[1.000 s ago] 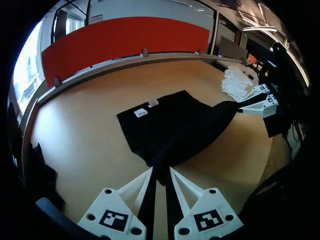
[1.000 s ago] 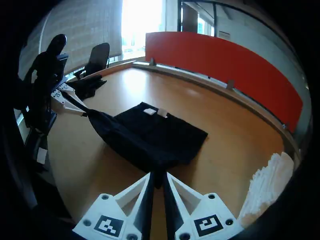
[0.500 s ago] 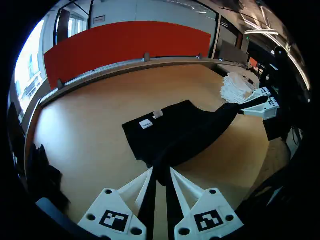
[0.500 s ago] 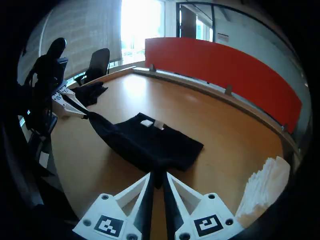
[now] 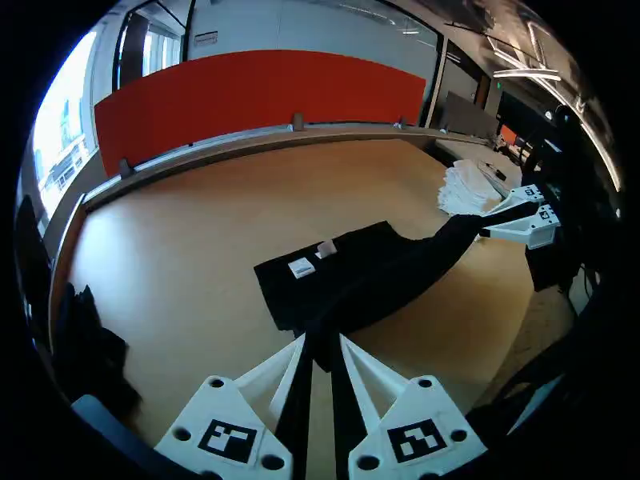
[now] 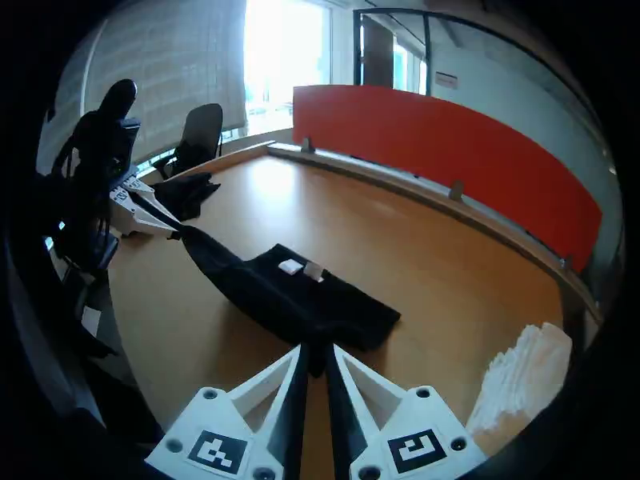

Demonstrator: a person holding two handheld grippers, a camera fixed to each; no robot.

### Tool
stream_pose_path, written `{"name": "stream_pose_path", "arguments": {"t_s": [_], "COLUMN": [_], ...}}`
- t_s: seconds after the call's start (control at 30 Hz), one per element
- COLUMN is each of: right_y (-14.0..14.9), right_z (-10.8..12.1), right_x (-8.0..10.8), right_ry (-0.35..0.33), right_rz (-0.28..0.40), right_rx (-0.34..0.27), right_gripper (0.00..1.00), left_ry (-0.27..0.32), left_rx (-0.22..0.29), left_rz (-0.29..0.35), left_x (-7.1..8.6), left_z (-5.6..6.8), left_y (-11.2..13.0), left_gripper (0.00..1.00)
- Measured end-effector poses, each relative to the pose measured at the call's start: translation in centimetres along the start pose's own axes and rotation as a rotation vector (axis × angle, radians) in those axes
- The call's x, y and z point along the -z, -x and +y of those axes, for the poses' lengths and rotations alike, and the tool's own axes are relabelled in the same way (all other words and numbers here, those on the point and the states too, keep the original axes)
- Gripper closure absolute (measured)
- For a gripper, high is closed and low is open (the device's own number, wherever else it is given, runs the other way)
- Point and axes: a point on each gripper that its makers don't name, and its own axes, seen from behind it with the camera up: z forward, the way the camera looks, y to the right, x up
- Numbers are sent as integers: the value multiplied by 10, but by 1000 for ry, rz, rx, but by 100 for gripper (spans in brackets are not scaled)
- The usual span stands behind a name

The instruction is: Fold towel

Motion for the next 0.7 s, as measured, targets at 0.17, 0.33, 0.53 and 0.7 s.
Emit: {"name": "stream_pose_path", "arguments": {"t_s": [0.17, 0.33, 0.53, 0.7], "right_y": [-4, -7, -9, -9], "right_z": [0, 0, 1, 1], "right_x": [5, 10, 15, 16], "right_ry": [0, 1, 2, 2], "right_rz": [3, 5, 7, 7], "right_rx": [6, 8, 5, 5], "right_gripper": [86, 86, 86, 86], "left_ry": [0, 7, 18, 17], "left_rx": [-11, -5, 9, 21], "left_rz": [3, 3, 3, 2], "left_x": [5, 10, 16, 17], "left_z": [0, 4, 9, 12], "left_y": [-4, -6, -8, -9], "left_gripper": [86, 86, 86, 86]}}
